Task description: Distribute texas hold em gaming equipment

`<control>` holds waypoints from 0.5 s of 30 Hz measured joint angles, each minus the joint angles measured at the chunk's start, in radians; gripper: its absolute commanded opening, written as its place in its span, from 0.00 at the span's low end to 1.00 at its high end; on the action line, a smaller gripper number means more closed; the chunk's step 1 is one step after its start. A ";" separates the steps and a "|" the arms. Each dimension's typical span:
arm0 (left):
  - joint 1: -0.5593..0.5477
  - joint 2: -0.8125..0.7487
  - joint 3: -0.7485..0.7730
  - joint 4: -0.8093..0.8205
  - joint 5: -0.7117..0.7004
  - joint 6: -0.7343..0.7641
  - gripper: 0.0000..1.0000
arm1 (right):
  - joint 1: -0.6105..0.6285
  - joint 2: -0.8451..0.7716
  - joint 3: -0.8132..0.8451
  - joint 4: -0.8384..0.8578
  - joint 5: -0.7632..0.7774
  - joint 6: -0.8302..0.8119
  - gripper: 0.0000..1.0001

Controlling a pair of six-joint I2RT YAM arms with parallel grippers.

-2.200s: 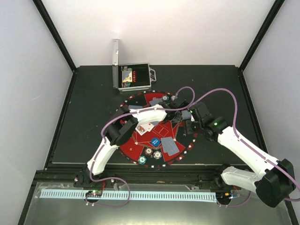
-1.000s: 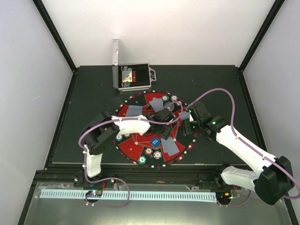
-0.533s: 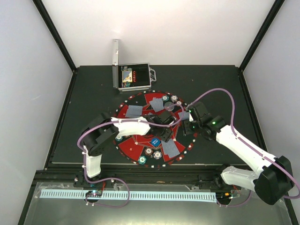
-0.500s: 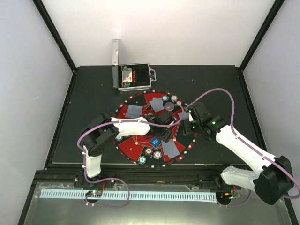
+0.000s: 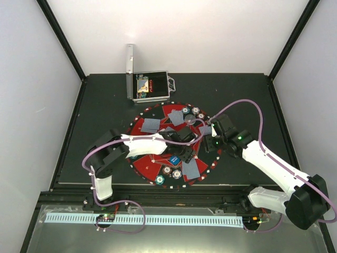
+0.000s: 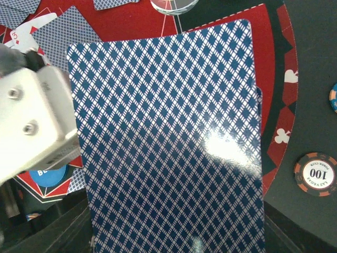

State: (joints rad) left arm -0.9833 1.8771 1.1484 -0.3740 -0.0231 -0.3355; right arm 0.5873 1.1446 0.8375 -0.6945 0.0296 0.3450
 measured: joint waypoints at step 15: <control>0.138 -0.568 -0.254 -0.008 -0.077 -0.143 0.88 | 0.035 0.048 0.000 0.045 -0.073 -0.061 0.62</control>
State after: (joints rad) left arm -0.8452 1.3094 0.8940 -0.3824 -0.1005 -0.4786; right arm 0.6224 1.1927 0.8371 -0.6498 -0.0437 0.2844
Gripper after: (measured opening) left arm 0.880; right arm 0.620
